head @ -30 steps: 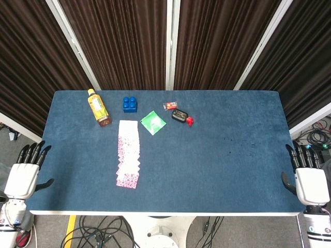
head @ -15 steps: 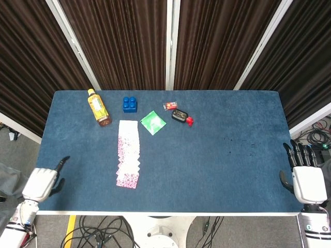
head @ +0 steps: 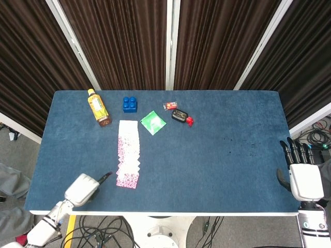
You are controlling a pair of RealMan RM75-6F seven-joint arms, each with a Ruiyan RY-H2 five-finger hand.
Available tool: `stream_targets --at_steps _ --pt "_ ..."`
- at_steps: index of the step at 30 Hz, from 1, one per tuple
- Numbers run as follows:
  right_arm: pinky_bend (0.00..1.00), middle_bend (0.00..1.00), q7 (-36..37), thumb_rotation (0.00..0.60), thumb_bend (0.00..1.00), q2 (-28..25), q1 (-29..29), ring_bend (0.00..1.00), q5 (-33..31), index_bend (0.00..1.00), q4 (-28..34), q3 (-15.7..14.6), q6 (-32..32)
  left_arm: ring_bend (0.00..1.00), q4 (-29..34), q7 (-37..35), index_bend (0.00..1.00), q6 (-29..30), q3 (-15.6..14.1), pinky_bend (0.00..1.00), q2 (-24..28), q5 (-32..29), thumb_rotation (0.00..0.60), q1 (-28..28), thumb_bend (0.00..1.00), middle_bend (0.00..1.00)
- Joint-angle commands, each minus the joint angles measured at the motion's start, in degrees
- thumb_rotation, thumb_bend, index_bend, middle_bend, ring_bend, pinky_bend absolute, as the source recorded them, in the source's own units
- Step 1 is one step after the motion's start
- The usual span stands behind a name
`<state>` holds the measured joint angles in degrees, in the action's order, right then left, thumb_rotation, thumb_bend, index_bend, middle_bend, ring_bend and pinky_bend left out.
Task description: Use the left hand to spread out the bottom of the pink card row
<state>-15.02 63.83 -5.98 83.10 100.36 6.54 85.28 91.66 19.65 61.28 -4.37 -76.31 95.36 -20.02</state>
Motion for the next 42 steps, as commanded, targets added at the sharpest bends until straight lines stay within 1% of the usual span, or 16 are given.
stream_targets --at_steps 1,8,10,14,22,30,42 --pt "0.00 0.00 -0.67 0.600 0.33 0.24 -0.10 0.00 -0.29 0.00 -0.16 0.17 0.08 0.86 -0.92 0.83 0.10 -2.77 0.38 0.86 -1.68 -0.27 0.600 -2.10 0.54 0.84" --pt "0.00 0.00 -2.62 0.600 0.33 0.15 -0.81 0.00 -1.79 0.00 0.56 0.69 -0.90 0.86 -2.71 3.85 0.10 -8.44 0.33 0.85 -4.13 -0.70 0.600 -6.09 0.54 0.84" --pt "0.00 0.00 -2.89 0.600 0.33 0.47 -0.91 0.00 -1.92 0.00 0.56 0.67 -0.97 0.86 -3.34 6.37 0.11 -9.27 0.81 0.85 -4.91 -1.67 0.600 -6.66 0.55 0.84" --pt "0.00 0.00 -2.81 0.600 0.33 0.91 -1.01 0.00 -2.16 0.00 0.21 0.47 -1.29 0.86 -3.34 8.80 0.14 -10.12 1.37 0.85 -5.95 -4.15 0.600 -7.03 0.56 0.84" --pt "0.00 0.00 -1.56 0.600 0.33 0.71 -1.43 0.00 -3.33 0.00 -0.60 1.18 -1.73 0.86 -3.63 11.58 0.15 -12.85 0.44 0.85 -6.83 -7.60 0.600 -8.07 0.57 0.84" --pt "0.00 0.00 -0.84 0.600 0.33 0.96 -1.55 0.00 -3.59 0.00 -1.41 0.92 -2.15 0.86 -3.88 13.07 0.15 -13.73 0.00 0.85 -7.44 -10.15 0.600 -8.80 0.58 0.84" --pt "0.00 0.00 -0.74 0.600 0.33 1.24 -1.57 0.00 -3.68 0.00 -1.70 0.58 -2.17 0.86 -3.62 14.06 0.16 -12.11 -1.25 0.85 -4.96 -13.75 0.600 -7.97 0.58 0.84"
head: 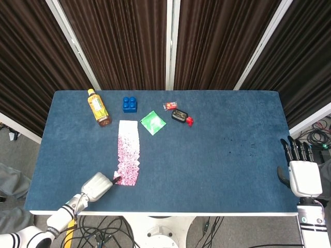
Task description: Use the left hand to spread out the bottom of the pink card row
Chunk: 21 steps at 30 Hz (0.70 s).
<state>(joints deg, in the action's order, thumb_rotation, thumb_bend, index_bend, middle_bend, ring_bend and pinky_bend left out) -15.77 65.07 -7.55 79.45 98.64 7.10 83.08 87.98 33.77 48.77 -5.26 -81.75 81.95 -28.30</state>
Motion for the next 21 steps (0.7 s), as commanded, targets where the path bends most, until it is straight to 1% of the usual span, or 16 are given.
stream_targets --at_steps 1,9,21 --pt "0.00 0.00 0.02 0.600 0.33 -0.03 0.01 0.00 -0.11 0.00 0.05 0.04 0.05 0.86 0.03 -0.20 0.16 0.70 -0.62 0.85 0.88 -0.57 0.600 0.56 0.58 0.84" --pt "0.00 0.00 -0.27 0.600 0.33 -0.10 -0.05 0.00 -0.21 0.00 0.36 -0.01 0.06 0.86 -0.77 -1.60 0.16 2.24 -1.31 0.85 2.77 -2.14 0.600 1.64 0.58 0.84" --pt "0.00 0.00 -0.83 0.600 0.33 -0.03 -0.13 0.00 -0.40 0.00 0.72 -0.10 0.06 0.86 -1.88 -3.17 0.16 4.36 -0.70 0.85 4.30 -3.37 0.600 2.12 0.58 0.84"
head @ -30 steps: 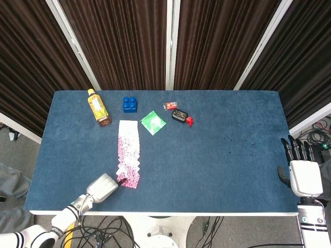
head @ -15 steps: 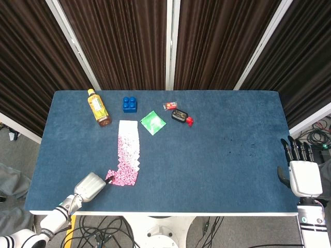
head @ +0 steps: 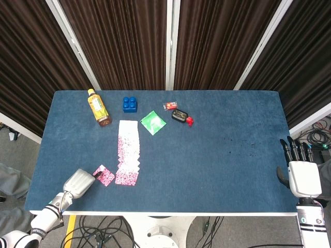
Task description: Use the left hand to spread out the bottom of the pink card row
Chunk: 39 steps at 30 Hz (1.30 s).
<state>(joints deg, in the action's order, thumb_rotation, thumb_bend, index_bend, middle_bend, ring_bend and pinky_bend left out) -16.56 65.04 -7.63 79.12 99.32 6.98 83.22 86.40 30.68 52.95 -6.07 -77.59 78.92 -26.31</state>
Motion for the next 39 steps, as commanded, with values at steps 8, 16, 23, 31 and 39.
stream_targets --at_steps 8,16,23,31,39 --pt "0.00 0.00 -0.26 0.600 0.33 -0.04 -0.08 0.00 -0.34 0.00 0.17 0.00 -0.14 0.86 -2.10 -0.38 0.17 0.71 0.75 0.85 0.91 -3.12 0.600 0.71 0.58 0.85" --pt "0.00 0.00 -0.10 0.600 0.33 0.02 -0.15 0.00 -0.09 0.00 0.14 0.09 0.13 0.86 0.89 -3.22 0.17 5.26 1.45 0.85 2.03 1.04 0.600 1.07 0.58 0.85" --pt "0.00 0.00 0.51 0.600 0.33 0.21 -0.05 0.00 -0.19 0.00 -0.44 -0.09 0.02 0.86 5.42 -5.12 0.17 3.81 -1.63 0.85 1.73 8.01 0.600 -0.27 0.58 0.85" --pt "0.00 0.00 1.19 0.600 0.33 0.04 0.08 0.00 -0.62 0.00 -0.97 -0.01 -0.05 0.86 4.41 -4.26 0.17 1.16 -1.88 0.85 -1.96 8.49 0.600 -1.34 0.58 0.85" --pt "0.00 0.00 1.94 0.600 0.33 0.23 -0.11 0.00 -1.24 0.00 -1.75 0.07 -0.78 0.86 2.86 -3.66 0.17 1.42 -0.76 0.85 -3.72 8.53 0.600 -1.98 0.59 0.85"
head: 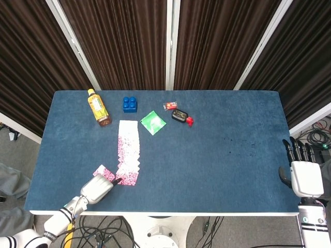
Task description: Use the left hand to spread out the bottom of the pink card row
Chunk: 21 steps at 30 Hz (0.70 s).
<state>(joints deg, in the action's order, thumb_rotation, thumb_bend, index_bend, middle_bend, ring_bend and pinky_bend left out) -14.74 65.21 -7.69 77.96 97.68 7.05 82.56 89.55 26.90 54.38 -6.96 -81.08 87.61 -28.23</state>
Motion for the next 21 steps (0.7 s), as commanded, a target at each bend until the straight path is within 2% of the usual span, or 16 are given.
stream_targets --at_steps 1,11,21 --pt "0.00 0.00 0.25 0.600 0.33 0.11 -0.04 0.00 -0.12 0.00 -0.25 -0.01 -0.15 0.86 -0.57 0.28 0.17 -0.24 0.23 0.85 -0.42 -0.61 0.600 -0.07 0.59 0.85" --pt "0.00 0.00 1.20 0.600 0.33 -0.02 0.09 0.00 -0.23 0.00 -0.84 0.03 -0.12 0.86 -1.15 3.02 0.17 -3.04 0.18 0.85 -1.40 -4.49 0.600 -0.48 0.61 0.84" --pt "0.00 0.00 1.56 0.600 0.33 0.20 -0.15 0.00 -0.59 0.00 -1.33 0.10 -0.70 0.86 -0.20 4.38 0.17 -3.88 0.12 0.85 -3.37 -4.01 0.600 -1.62 0.61 0.83"
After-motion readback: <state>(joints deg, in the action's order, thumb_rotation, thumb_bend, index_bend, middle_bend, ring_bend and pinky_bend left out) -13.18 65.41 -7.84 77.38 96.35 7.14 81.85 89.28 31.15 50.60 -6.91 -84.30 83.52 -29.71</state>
